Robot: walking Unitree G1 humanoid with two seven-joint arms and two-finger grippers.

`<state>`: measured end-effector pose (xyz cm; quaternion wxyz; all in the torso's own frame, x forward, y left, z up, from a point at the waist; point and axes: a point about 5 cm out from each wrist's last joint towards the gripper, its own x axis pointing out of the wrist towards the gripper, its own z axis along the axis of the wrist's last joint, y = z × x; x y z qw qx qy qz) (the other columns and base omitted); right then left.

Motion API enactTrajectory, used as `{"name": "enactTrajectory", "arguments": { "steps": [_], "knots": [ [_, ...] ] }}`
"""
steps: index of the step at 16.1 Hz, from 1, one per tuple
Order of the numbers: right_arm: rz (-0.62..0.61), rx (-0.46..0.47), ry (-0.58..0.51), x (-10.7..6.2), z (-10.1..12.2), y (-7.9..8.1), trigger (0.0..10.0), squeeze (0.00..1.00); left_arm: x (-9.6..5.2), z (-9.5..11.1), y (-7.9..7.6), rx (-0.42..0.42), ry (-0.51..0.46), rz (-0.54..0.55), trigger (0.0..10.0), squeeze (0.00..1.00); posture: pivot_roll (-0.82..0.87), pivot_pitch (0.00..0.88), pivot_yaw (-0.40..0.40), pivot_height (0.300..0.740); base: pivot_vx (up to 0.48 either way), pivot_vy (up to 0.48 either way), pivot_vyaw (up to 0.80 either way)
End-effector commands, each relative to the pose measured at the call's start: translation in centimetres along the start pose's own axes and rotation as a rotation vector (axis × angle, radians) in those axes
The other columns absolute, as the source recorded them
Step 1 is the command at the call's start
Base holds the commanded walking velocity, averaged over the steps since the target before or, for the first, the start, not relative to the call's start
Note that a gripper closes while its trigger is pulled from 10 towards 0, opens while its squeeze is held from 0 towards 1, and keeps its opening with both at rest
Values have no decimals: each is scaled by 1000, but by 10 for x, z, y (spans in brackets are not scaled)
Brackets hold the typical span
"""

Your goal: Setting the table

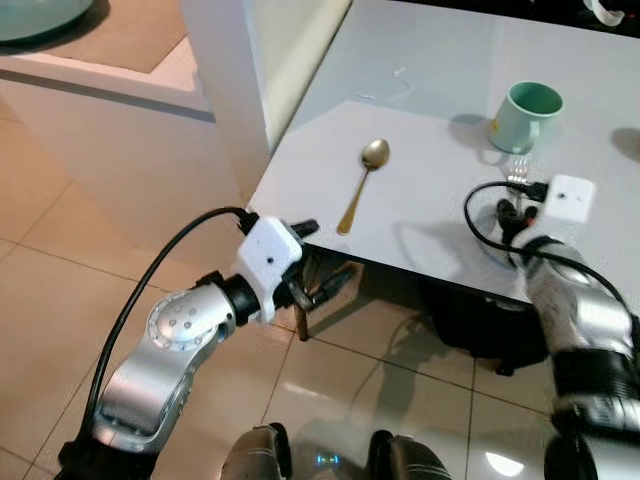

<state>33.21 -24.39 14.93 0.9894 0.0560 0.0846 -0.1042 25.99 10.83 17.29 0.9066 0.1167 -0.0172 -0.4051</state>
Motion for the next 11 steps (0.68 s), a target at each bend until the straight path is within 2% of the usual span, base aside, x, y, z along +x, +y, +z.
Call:
{"name": "enactTrajectory", "arguments": {
  "steps": [1,2,3,4,5,7,8,10,11],
  "knots": [
    [65,33,-139,-20,25,0,10000,827,-2,1,6,15,-18,67,10000,0,35,79,25,740,0,0,0],
    [102,51,-208,-31,34,0,10000,0,-3,0,9,5,-19,118,10000,0,31,65,18,740,0,0,0],
    [139,89,-287,-51,45,-1,10000,0,-5,-5,14,-45,5,217,10000,0,31,50,0,740,0,0,0],
    [169,111,-314,-70,47,3,10000,0,-9,-9,16,-69,13,283,10000,0,36,46,-5,740,0,0,0],
    [200,144,-280,-85,39,14,10000,0,-15,-15,16,-52,46,336,10000,0,43,56,-4,740,0,0,0],
    [300,181,-228,-107,18,44,10000,0,-21,-16,20,-37,61,394,10000,0,57,76,-2,740,0,480,0],
    [365,175,-172,-116,-2,65,10000,0,-22,-12,24,-40,38,433,10000,0,75,86,0,740,0,480,0],
    [405,88,-142,-122,-14,79,10000,0,-21,-4,31,-31,28,489,10000,0,95,86,2,740,0,480,0],
    [380,-7,-154,-121,-14,81,10000,0,-20,2,36,-24,12,513,10000,0,113,100,-12,740,0,480,0]
  ]
}}
